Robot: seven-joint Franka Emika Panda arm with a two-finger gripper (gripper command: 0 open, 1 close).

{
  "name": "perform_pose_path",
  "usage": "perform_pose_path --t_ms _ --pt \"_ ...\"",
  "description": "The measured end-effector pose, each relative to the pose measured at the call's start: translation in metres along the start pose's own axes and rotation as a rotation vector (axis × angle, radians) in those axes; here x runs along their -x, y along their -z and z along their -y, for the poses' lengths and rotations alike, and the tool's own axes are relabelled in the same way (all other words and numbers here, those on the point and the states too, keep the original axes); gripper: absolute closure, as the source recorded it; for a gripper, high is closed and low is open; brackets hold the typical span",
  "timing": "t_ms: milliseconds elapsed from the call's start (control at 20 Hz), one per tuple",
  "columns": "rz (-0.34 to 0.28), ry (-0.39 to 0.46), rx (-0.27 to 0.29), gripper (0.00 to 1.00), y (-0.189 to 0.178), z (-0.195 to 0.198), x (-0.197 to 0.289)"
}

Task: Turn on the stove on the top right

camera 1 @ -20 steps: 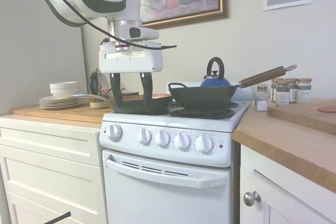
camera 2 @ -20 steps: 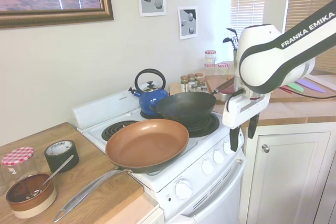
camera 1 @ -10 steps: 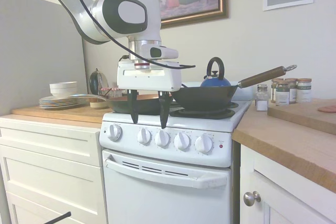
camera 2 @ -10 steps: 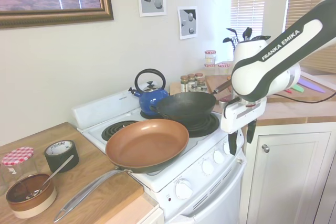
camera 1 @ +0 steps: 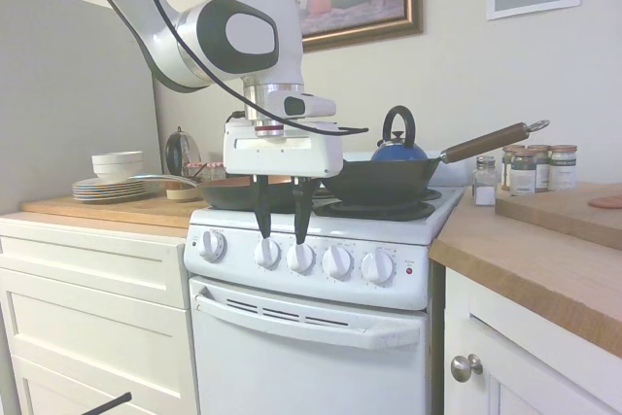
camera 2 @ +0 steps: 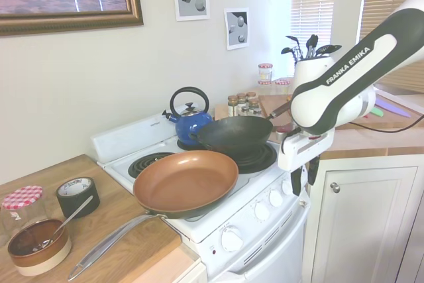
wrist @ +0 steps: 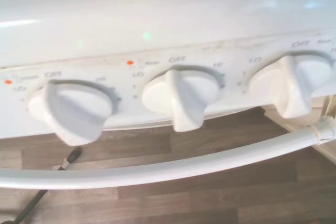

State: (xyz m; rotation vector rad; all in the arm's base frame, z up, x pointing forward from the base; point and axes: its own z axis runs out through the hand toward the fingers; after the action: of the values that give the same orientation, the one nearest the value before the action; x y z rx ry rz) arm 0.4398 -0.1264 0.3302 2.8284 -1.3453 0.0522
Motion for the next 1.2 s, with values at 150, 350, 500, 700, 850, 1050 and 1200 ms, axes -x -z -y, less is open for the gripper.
perform_pose_path --t_ms 150,350,500,700,850,1050,1200 --pt "-0.008 -0.007 0.000 1.00 -0.004 -0.001 -0.003" --pt "-0.012 -0.013 -0.003 1.00 -0.007 -0.001 -0.004" --pt "-0.019 -0.019 -0.008 1.00 -0.006 -0.001 -0.006" --pt "-0.026 -0.025 -0.012 1.00 -0.003 -0.001 -0.009" --pt "-0.036 -0.034 -0.017 1.00 -0.003 0.000 -0.010" --pt "-0.049 -0.044 -0.014 1.00 -0.001 -0.001 -0.013" --pt "-0.059 -0.053 -0.010 1.00 0.001 0.001 -0.017"
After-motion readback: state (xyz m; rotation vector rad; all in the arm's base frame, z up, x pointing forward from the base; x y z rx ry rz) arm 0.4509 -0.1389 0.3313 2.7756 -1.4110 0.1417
